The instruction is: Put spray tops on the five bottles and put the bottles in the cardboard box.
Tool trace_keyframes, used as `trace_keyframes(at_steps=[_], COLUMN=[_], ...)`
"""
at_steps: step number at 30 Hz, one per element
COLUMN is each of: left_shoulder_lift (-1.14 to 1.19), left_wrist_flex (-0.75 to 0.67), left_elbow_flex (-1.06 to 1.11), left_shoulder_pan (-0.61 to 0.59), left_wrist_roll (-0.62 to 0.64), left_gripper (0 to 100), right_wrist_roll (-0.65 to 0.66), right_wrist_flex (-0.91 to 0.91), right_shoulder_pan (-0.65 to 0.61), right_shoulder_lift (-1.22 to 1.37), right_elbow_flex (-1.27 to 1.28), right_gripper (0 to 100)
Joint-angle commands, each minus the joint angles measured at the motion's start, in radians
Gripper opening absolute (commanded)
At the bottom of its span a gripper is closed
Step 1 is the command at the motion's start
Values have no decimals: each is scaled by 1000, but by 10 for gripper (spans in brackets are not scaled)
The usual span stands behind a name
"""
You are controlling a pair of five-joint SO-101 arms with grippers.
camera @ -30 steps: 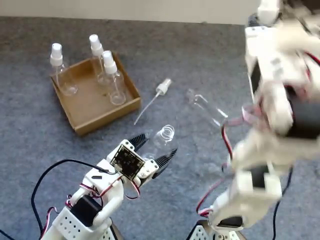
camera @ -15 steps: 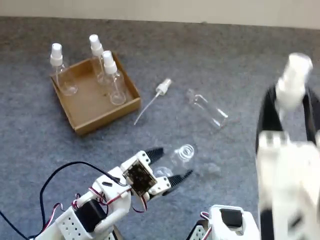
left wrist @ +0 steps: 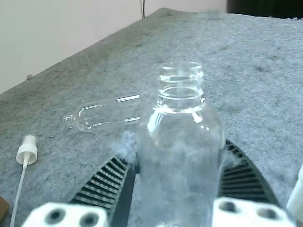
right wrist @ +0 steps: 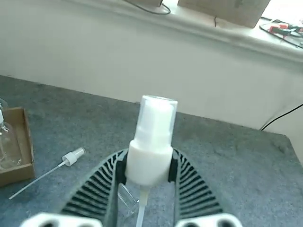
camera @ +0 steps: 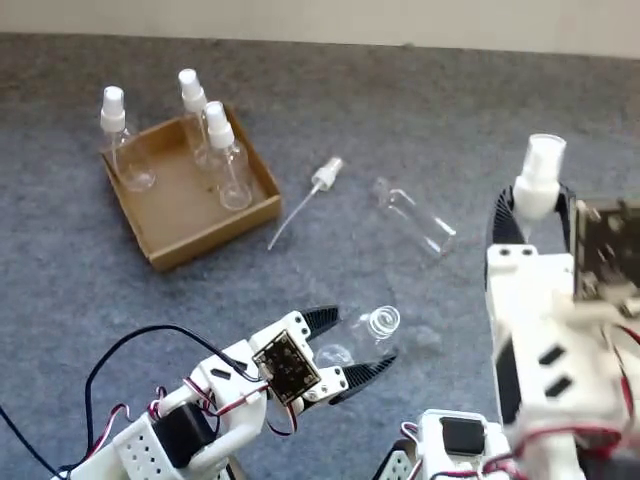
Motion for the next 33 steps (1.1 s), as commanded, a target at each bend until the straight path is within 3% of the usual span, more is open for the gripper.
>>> trace_keyframes(at_steps=[1,8,21,26,33], left_shoulder_lift=[-12,-12,-12,-12,-12], left_wrist_flex=[-26,-26,-26,-26,-25], left_elbow_flex=[21,21,21,21,21], left_shoulder_pan=[13,12,7,7,7], left_wrist_roll=[-8,-8,-6,-5,-3], left_gripper=[133,133,133,133,133], right_wrist_roll=[-9,-9,-40,-176,-193], right_wrist_flex=[-139,-364,-615,-714,-754], right_shoulder_pan=[-56,-255,-426,-447,-447], right_shoulder_lift=[-70,-275,-542,-627,-713], right_elbow_flex=[170,458,797,905,1030], right_gripper=[9,9,9,9,9])
